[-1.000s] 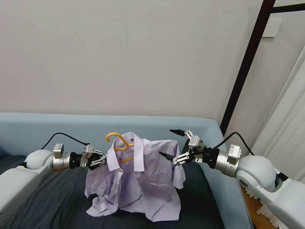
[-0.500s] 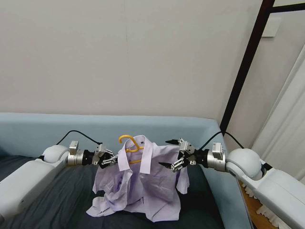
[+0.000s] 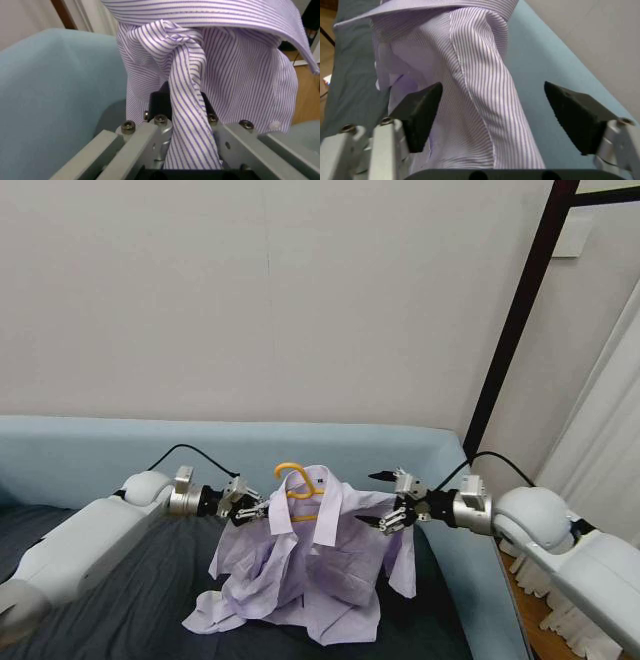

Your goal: Pick up the clothes from the sofa and hang them on the clothes hanger.

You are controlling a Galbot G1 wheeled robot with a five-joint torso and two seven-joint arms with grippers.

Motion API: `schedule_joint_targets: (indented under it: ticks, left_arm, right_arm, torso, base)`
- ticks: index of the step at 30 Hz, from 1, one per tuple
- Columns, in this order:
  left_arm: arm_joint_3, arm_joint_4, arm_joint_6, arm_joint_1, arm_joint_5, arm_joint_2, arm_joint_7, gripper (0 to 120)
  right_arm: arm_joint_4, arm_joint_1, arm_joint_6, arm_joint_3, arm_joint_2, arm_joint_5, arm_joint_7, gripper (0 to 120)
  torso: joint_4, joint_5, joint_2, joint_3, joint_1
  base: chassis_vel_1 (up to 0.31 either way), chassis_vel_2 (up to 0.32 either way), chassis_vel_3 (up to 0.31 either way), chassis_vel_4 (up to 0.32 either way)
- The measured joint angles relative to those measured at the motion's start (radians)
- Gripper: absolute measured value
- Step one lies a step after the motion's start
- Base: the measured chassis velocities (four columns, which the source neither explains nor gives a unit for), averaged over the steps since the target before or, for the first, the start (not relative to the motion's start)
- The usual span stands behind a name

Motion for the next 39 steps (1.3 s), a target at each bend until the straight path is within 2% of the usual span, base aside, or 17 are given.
schedule_joint_targets:
  ticks: [2,4,5,6,10,11,15,16,19,31,34,37,39]
  left_arm:
    - [0.003,0.001,-0.001,-0.002,0.007,-0.005,0.001,1]
    - [0.004,0.002,-0.002,-0.003,0.017,-0.011,0.004,1]
    - [0.004,0.002,-0.002,-0.003,0.017,-0.011,0.004,1]
    - [0.005,0.002,-0.002,-0.004,0.018,-0.012,0.005,1]
    - [0.005,-0.003,-0.003,-0.006,0.023,-0.013,0.007,1]
    - [0.005,-0.003,-0.003,-0.006,0.023,-0.013,0.007,1]
    - [0.005,-0.006,-0.005,-0.009,0.024,-0.011,0.009,1]
    - [0.005,-0.006,-0.005,-0.009,0.024,-0.011,0.009,1]
    - [0.006,-0.006,-0.005,-0.011,0.023,-0.011,0.009,1]
    - [0.005,0.004,-0.010,-0.018,0.008,-0.017,0.009,3]
    - [0.001,0.014,-0.027,-0.026,-0.006,-0.018,0.009,17]
    - [0.000,0.021,-0.039,-0.029,-0.016,-0.017,0.010,23]
    - [-0.007,0.027,-0.048,-0.034,-0.033,-0.012,0.010,34]
  right_arm:
    - [0.000,-0.003,0.001,0.007,-0.009,-0.002,-0.015,70]
    - [-0.001,-0.015,0.006,0.024,-0.016,-0.006,-0.045,58]
    - [-0.001,-0.015,0.006,0.024,-0.016,-0.006,-0.045,58]
    - [-0.001,-0.022,0.008,0.031,-0.017,-0.009,-0.054,53]
    - [0.001,-0.040,0.009,0.044,-0.022,-0.013,-0.076,38]
    - [0.001,-0.040,0.009,0.044,-0.022,-0.013,-0.076,38]
    - [0.008,-0.043,0.007,0.044,-0.024,-0.011,-0.083,20]
    - [0.008,-0.043,0.007,0.044,-0.024,-0.011,-0.083,20]
    - [0.006,-0.041,0.006,0.037,-0.022,-0.012,-0.090,8]
    - [-0.008,-0.050,0.028,0.041,-0.012,-0.027,-0.094,8]
    - [-0.010,-0.052,0.040,0.046,-0.011,-0.025,-0.087,8]
    - [-0.009,-0.054,0.045,0.049,-0.011,-0.019,-0.080,8]
    - [-0.009,-0.058,0.056,0.057,-0.009,-0.006,-0.074,8]
  torso:
    - [0.0002,0.0002,0.000,0.000,0.000]
    - [0.0018,-0.0003,0.000,0.000,0.000]
    - [0.0018,-0.0003,0.000,0.000,0.000]
    - [0.0019,-0.0003,0.000,0.000,0.000]
    - [0.0009,-0.0002,0.000,0.000,0.000]
    - [0.0009,-0.0002,0.000,0.000,0.000]
    - [0.0012,-0.0002,0.000,0.000,0.000]
    - [0.0012,-0.0002,0.000,0.000,0.000]
    - [0.0013,-0.0003,0.000,0.000,0.000]
    - [0.0011,-0.0002,0.000,0.000,0.000]
    - [0.0011,-0.0002,0.000,0.000,0.000]
    - [0.0011,-0.0003,0.000,0.000,0.000]
    - [0.0011,-0.0003,0.000,0.000,0.000]
  base:
    - [0.000,0.000,0.000,0.000]
    - [0.000,0.000,0.000,0.000]
    - [0.000,0.000,0.000,0.000]
    - [0.000,0.000,0.000,0.000]
    - [0.000,0.000,0.000,0.000]
    - [0.000,0.000,0.000,0.000]
    - [0.000,0.000,0.000,0.000]
    - [0.000,0.000,0.000,0.000]
    - [0.000,0.000,0.000,0.000]
    - [0.000,0.000,0.000,0.000]
    - [0.000,0.000,0.000,0.000]
    - [0.000,0.000,0.000,0.000]
    - [0.000,0.000,0.000,0.000]
